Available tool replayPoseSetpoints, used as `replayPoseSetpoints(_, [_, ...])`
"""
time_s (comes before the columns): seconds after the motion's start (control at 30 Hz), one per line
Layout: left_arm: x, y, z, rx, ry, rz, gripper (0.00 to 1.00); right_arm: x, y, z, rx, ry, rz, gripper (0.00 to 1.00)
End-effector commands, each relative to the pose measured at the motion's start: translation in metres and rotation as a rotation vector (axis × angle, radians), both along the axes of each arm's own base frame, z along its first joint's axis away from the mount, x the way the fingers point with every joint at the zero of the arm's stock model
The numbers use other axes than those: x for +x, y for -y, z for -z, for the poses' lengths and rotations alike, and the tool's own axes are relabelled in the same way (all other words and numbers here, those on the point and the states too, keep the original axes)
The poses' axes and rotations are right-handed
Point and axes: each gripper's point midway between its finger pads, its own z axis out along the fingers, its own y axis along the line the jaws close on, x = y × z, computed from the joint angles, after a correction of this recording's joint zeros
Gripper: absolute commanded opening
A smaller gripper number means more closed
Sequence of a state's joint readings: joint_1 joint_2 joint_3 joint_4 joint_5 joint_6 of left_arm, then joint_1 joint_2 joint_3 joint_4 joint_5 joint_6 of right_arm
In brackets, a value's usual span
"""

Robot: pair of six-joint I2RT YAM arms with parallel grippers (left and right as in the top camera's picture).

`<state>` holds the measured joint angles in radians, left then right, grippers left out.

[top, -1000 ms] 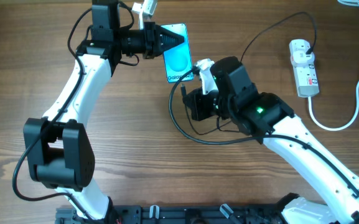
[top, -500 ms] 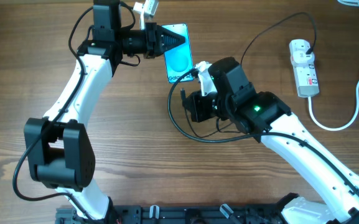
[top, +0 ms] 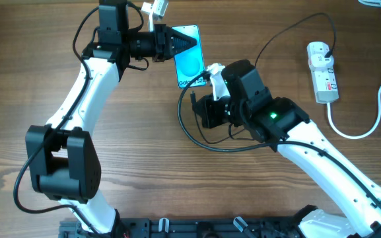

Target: Plug charger to phone and switch on socket

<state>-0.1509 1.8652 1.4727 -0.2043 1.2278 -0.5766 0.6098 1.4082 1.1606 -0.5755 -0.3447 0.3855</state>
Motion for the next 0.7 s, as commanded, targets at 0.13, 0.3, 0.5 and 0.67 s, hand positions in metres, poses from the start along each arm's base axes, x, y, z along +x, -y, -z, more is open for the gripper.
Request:
replayPoseSetpoints(0.13, [-0.005,0.002,-0.015,-0.007,0.056,0.017,0.04,0.003,0.000,-0.020,0.037,0.037,0.010,0.04])
replayPoseSetpoints(0.3, [-0.005,0.002,-0.015,-0.007,0.056,0.017,0.04,0.006,0.000,-0.022,0.037,0.052,0.018,0.04])
replayPoseSetpoints(0.5, [-0.005,0.002,-0.015,-0.007,0.056,0.017,0.04,0.010,0.000,-0.024,0.040,0.072,0.027,0.04])
replayPoseSetpoints(0.67, [-0.005,0.002,-0.015,-0.007,0.056,0.017,0.04,0.012,0.003,-0.023,0.024,0.076,0.042,0.04])
